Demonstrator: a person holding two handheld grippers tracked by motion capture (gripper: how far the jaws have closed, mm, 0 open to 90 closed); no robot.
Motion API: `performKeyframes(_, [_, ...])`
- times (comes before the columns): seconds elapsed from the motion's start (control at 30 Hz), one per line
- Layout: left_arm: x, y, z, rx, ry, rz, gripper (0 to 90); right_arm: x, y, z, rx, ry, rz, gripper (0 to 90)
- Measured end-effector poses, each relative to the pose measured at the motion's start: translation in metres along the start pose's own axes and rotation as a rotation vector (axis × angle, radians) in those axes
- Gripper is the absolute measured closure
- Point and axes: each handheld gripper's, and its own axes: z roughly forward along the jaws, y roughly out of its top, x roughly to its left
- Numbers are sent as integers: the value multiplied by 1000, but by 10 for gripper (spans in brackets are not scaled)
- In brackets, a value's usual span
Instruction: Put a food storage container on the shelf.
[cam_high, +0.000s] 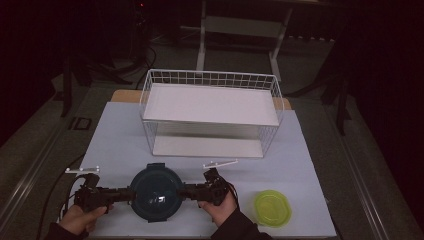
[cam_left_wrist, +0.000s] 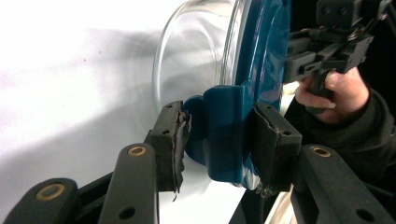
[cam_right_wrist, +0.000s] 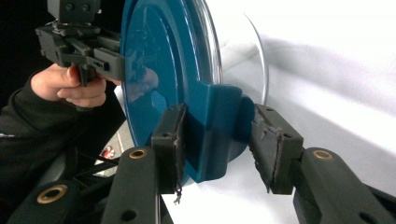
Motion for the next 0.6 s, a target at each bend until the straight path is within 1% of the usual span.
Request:
performKeyframes(0.03, [-1, -1, 0, -4, 5, -1, 565, 2, 0, 0, -4, -8, -15, 563])
performKeyframes(0.07, [-2, -3, 0, -11, 8, -4, 565, 3, -1, 0, -8, -17, -10, 563])
performKeyframes(0.17, [-5, -5, 0, -23, 19, -12, 566, 4, -1, 0, -15, -22, 3, 563])
performKeyframes(0.33, [-8, -5, 2, -9, 9, -35, 567, 4, -2, -3, -9, -20, 22, 563])
performKeyframes(0.43, [-9, -4, 4, -4, 1, -37, 567, 4, -2, -6, -4, -22, 27, 563])
performKeyframes(0.6, [-22, 6, 4, -18, -12, -25, 568, 10, 5, -20, -13, -30, 30, 563])
